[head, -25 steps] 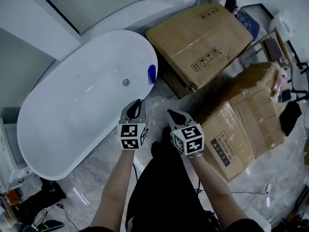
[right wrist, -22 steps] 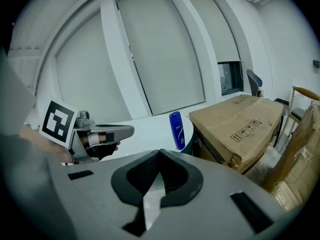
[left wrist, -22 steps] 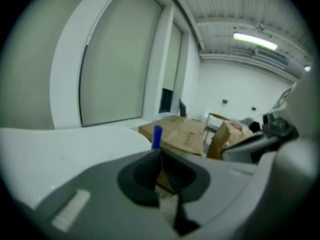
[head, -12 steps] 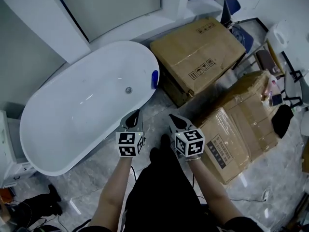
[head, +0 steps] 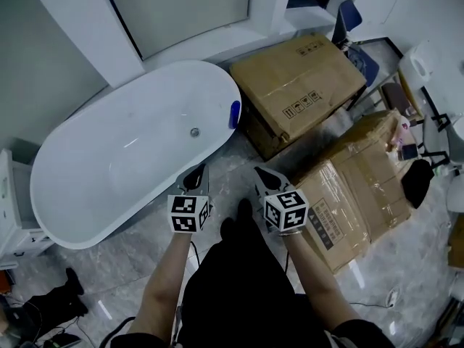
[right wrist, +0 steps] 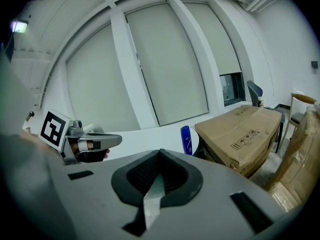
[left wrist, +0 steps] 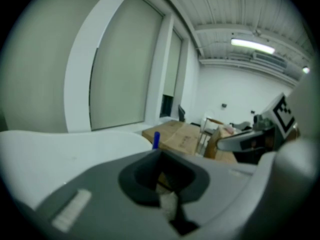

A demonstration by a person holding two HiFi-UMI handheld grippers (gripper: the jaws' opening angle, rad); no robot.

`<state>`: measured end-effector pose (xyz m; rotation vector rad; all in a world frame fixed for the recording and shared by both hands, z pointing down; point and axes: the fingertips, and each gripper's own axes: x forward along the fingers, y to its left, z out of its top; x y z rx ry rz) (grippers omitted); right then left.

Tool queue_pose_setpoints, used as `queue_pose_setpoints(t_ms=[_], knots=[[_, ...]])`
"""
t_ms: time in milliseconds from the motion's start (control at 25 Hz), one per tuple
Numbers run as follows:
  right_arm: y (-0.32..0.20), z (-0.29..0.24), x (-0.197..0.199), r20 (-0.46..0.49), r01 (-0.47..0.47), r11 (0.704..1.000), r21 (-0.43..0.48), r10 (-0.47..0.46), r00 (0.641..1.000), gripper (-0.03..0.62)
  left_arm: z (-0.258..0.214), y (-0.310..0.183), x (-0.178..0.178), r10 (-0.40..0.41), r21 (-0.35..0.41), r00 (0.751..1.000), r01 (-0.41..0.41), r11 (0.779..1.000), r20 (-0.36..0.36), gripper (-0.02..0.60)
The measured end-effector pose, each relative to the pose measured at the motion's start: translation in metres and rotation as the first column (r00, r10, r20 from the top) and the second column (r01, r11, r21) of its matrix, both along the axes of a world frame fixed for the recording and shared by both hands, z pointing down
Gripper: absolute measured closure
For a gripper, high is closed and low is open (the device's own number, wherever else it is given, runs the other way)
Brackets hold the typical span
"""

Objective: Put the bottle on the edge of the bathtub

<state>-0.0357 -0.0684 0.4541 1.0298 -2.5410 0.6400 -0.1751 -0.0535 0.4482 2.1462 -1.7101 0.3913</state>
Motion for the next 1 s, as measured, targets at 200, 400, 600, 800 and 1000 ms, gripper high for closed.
queue_pose_setpoints(t_ms=[200,400,600,800,1000], knots=[[0.011,-0.007,0.001,-0.002,0.013,1.000,0.020,-0.013,1.000,0.591,-0.011,0.008,-0.005,-0.013,0.018,1.000,0.013,1.000,-0.009,0.577],[0.020,-0.010,0.001,0.007,0.018,1.000,0.023,-0.018,1.000,0.591,-0.019,0.012,-0.006,-0.015,0.040,1.000,0.016,0.999,-0.022,0.576],[0.020,-0.014,-0.002,0.030,0.015,0.999,0.028,-0.016,0.999,0.591,-0.023,0.012,-0.003,-0.009,0.056,0.999,0.011,0.998,-0.046,0.575],[0.019,-0.015,-0.006,0.026,0.018,0.999,0.033,-0.019,0.999,0.591,-0.023,0.011,-0.004,-0.005,0.057,0.999,0.008,0.998,-0.049,0.575],[0.023,-0.011,-0.005,0.022,0.013,1.000,0.020,-0.013,1.000,0.591,-0.020,0.015,-0.007,-0.006,0.048,0.999,0.008,0.999,-0.043,0.575]])
